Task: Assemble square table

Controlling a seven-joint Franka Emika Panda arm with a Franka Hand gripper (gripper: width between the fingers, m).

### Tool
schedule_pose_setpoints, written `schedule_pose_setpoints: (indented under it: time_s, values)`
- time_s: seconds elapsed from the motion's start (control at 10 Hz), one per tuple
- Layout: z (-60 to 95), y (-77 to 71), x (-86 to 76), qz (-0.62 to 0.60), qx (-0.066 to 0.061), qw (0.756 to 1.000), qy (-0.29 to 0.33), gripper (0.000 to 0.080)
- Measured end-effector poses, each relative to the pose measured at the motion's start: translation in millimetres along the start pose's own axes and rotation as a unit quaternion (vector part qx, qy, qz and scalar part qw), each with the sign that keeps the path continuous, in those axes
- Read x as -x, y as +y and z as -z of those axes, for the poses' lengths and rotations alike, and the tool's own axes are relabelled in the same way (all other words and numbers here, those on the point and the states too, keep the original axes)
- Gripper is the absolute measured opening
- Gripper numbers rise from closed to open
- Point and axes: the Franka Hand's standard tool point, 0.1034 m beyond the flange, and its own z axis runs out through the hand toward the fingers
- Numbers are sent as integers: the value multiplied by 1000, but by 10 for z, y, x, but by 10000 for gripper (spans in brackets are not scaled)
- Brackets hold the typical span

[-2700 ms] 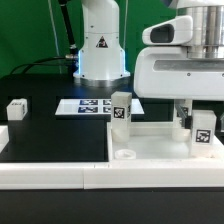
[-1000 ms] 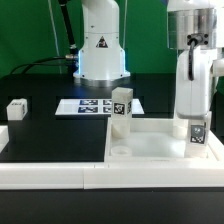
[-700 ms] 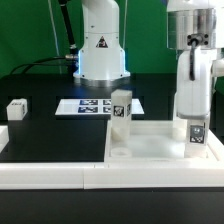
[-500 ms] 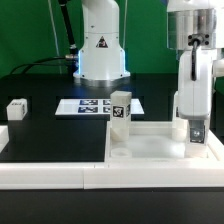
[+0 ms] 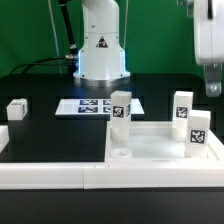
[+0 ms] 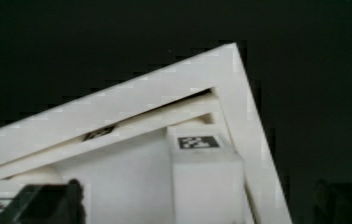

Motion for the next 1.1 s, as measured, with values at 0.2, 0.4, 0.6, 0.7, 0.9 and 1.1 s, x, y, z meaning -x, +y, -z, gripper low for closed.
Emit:
schedule_pose_setpoints:
  time_s: [0.2, 0.4, 0.6, 0.7, 0.9, 1.1]
  values:
    - [-74, 23, -20, 1, 3, 1000, 5, 649]
    - [-79, 25, -21, 2, 3, 1000, 5, 649]
    - [-83, 27, -23, 2, 4, 1000, 5, 649]
    - [-87, 28, -25, 3, 4, 1000, 5, 649]
    - [-94, 31, -27, 3, 4, 1000, 6, 649]
    - [-101, 33, -30, 7, 5, 1000, 6, 649]
